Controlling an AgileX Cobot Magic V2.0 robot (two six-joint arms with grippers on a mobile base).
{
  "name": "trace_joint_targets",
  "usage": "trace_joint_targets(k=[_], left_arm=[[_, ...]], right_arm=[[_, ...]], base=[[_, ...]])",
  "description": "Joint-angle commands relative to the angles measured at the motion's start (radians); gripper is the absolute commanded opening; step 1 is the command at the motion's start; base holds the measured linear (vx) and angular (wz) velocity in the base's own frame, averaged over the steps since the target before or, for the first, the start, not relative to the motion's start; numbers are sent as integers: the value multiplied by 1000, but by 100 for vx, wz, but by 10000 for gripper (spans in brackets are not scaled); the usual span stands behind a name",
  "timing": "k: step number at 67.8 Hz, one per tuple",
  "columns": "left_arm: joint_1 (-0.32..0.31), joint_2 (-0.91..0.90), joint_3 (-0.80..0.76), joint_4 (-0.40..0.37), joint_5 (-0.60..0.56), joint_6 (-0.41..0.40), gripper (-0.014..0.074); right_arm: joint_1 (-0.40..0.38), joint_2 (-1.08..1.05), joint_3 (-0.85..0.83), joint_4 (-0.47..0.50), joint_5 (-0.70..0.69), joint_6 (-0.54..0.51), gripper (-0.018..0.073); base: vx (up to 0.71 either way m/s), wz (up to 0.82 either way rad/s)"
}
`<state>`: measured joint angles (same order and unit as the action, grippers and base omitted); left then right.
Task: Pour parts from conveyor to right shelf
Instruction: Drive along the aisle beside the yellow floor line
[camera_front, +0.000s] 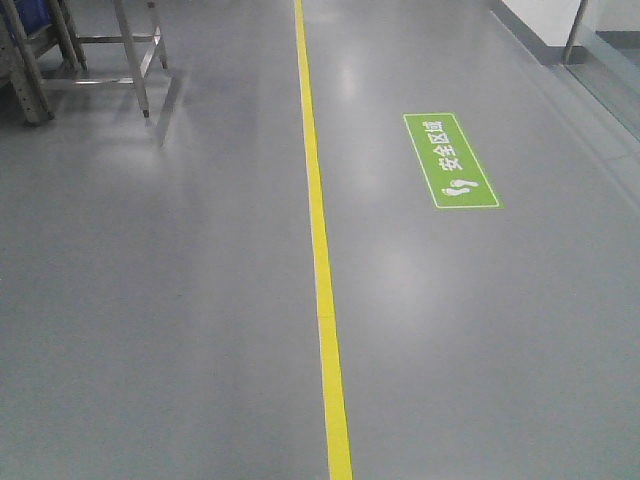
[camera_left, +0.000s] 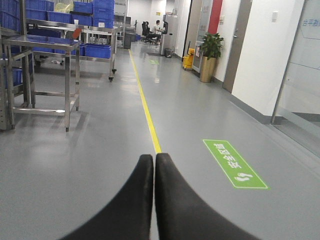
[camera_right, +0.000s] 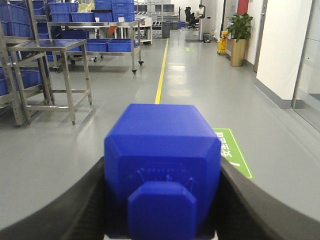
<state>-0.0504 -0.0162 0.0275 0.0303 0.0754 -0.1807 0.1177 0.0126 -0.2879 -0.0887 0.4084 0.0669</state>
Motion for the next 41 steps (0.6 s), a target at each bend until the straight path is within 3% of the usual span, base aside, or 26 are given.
trace_joint_targets(k=[1,41], left_arm=[[-3,-7,22,-9,-75,-4,-6],[-3,-7,22,-9,-75,-4,-6]], right_arm=[[-6,14,-25,-7,-82,-7,-4],[-6,14,-25,-7,-82,-7,-4]], base=[[61,2],[66,-3]])
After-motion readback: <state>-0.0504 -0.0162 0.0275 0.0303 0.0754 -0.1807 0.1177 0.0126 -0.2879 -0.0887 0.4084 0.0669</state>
